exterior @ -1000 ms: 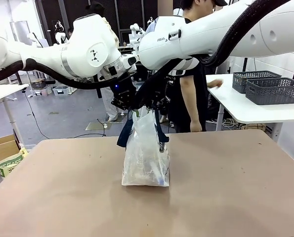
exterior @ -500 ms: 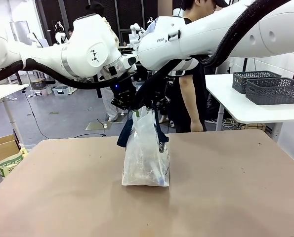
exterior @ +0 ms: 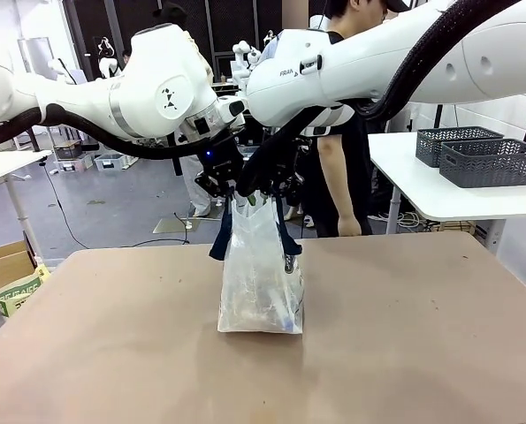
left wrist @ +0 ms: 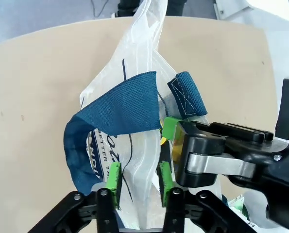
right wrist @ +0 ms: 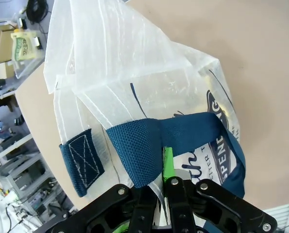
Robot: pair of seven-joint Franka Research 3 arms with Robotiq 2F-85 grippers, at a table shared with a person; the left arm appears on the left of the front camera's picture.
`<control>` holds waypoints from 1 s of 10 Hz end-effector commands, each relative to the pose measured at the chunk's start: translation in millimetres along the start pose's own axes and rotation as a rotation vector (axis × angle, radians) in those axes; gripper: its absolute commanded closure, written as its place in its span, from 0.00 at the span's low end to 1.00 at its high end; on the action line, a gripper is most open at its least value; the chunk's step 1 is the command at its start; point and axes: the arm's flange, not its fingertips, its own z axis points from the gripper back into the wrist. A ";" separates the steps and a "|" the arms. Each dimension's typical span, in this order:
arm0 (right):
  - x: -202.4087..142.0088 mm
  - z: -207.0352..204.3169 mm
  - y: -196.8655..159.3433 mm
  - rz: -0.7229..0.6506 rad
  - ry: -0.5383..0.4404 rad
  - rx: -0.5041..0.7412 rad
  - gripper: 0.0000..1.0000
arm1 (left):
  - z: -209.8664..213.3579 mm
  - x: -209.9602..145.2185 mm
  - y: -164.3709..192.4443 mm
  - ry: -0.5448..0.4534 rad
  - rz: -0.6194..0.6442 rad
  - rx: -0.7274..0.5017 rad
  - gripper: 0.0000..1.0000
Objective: Transfer purchased items from the store into the shopping bag.
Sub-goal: Move the Reusable shopping bag to the right side of the table.
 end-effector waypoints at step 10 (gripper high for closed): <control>5.5 -6.1 5.9 -0.023 -0.018 -0.011 1.00 | 15.6 -6.4 -0.3 0.023 -0.036 -0.176 0.00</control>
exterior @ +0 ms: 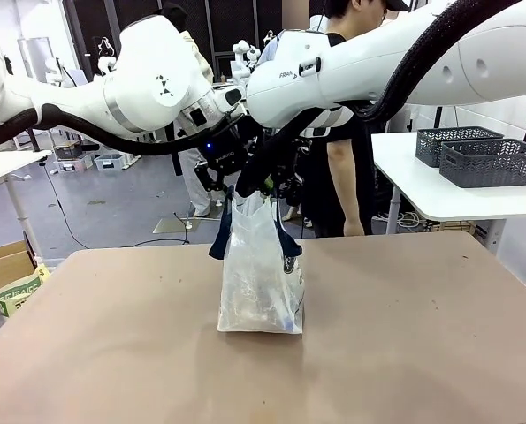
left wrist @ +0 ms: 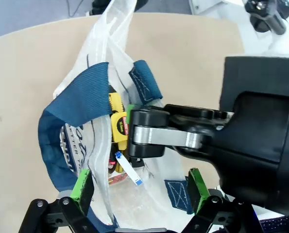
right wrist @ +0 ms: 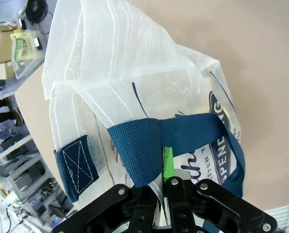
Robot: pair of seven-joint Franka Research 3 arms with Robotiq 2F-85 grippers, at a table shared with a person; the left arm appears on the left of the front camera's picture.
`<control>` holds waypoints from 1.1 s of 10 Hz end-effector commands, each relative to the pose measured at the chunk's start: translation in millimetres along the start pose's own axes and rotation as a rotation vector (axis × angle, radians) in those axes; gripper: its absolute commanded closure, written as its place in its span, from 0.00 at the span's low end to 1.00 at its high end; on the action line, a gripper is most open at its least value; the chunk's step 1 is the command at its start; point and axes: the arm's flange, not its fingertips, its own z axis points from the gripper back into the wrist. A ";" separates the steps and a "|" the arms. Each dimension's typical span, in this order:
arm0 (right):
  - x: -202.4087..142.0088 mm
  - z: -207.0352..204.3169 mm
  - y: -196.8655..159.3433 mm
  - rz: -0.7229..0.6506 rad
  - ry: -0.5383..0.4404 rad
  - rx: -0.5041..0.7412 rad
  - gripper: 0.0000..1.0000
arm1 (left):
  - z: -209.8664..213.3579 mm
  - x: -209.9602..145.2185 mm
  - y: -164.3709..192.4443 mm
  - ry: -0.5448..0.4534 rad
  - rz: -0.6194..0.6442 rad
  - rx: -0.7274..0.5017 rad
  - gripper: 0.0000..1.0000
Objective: Transfer purchased items from the store into the shopping bag.
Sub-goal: Move the Reusable shopping bag to the right side of the table.
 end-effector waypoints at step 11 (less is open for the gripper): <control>2.0 -2.9 6.0 -0.020 -0.014 -0.010 1.00 | -17.9 -12.1 -5.2 0.102 -0.106 0.032 0.56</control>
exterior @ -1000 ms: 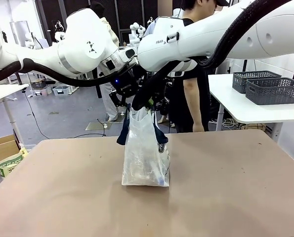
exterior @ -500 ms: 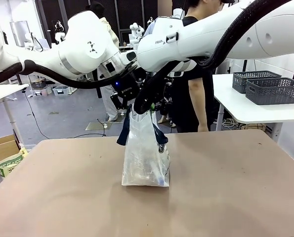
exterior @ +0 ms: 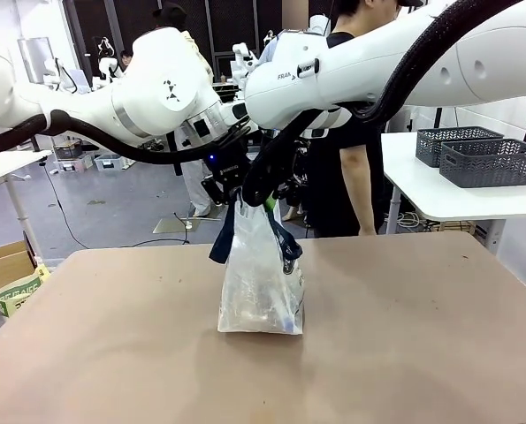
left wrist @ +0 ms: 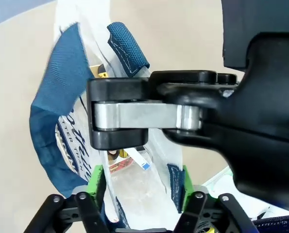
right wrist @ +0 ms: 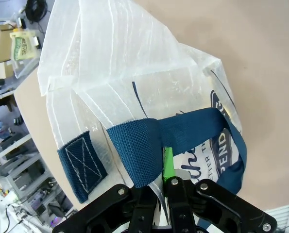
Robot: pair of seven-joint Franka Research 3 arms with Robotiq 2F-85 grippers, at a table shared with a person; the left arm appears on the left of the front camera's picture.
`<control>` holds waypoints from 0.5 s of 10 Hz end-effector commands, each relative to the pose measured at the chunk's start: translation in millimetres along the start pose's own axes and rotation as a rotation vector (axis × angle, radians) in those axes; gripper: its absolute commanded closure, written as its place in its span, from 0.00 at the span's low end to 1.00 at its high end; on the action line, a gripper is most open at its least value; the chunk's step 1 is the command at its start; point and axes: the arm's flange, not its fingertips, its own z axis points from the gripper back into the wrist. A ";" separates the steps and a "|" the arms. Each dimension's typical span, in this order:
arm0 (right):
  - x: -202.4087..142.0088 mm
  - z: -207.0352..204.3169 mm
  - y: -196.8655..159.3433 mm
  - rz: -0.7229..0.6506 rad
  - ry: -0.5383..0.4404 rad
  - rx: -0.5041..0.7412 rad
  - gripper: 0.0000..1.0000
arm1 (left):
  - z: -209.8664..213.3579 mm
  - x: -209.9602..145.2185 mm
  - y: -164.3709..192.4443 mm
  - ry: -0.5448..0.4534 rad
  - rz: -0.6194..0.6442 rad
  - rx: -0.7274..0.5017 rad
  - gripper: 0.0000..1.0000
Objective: Transfer purchased items from the store into the shopping bag.
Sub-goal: Move the Reusable shopping bag to the right side of the table.
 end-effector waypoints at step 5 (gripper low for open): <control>2.7 1.1 3.8 -0.017 -0.015 0.005 1.00 | 5.5 0.4 1.4 -0.009 0.011 0.001 1.00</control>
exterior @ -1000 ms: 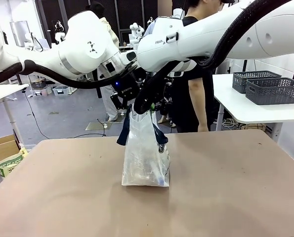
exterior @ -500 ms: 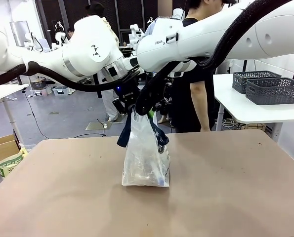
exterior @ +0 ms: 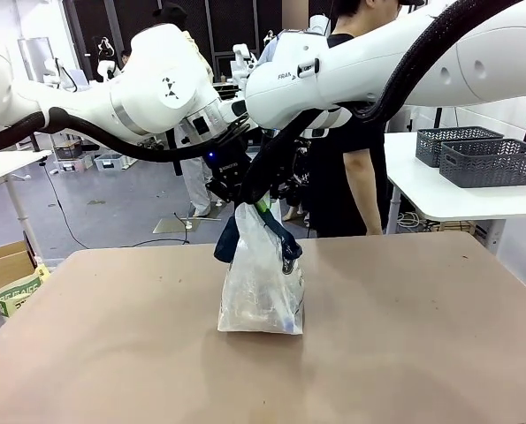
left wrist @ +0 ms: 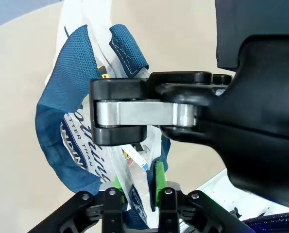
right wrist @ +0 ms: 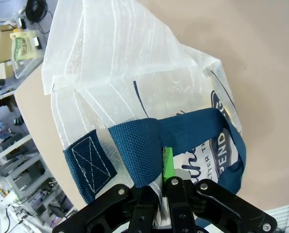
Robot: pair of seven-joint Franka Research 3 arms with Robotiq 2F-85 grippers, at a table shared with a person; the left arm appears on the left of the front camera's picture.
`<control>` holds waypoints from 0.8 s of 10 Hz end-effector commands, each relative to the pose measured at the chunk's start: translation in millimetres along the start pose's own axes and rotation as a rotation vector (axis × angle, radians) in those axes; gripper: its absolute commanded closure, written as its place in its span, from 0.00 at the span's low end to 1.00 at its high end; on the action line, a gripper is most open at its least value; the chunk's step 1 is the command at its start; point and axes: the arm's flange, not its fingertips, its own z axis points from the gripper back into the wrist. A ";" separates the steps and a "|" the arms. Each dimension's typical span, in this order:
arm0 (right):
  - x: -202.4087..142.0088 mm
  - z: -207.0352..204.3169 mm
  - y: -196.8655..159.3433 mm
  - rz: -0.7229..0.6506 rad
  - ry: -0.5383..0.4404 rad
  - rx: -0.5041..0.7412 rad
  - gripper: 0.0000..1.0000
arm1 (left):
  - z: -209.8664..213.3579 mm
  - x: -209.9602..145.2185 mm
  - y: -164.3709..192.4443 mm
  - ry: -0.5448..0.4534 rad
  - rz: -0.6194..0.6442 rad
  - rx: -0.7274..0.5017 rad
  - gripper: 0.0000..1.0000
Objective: Transfer purchased items from the store into the shopping bag.
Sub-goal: Move the Reusable shopping bag to the right side of the table.
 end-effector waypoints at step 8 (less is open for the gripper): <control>-0.1 1.7 1.7 0.028 -0.030 0.047 1.00 | 6.8 -4.8 0.8 -0.005 0.006 0.027 1.00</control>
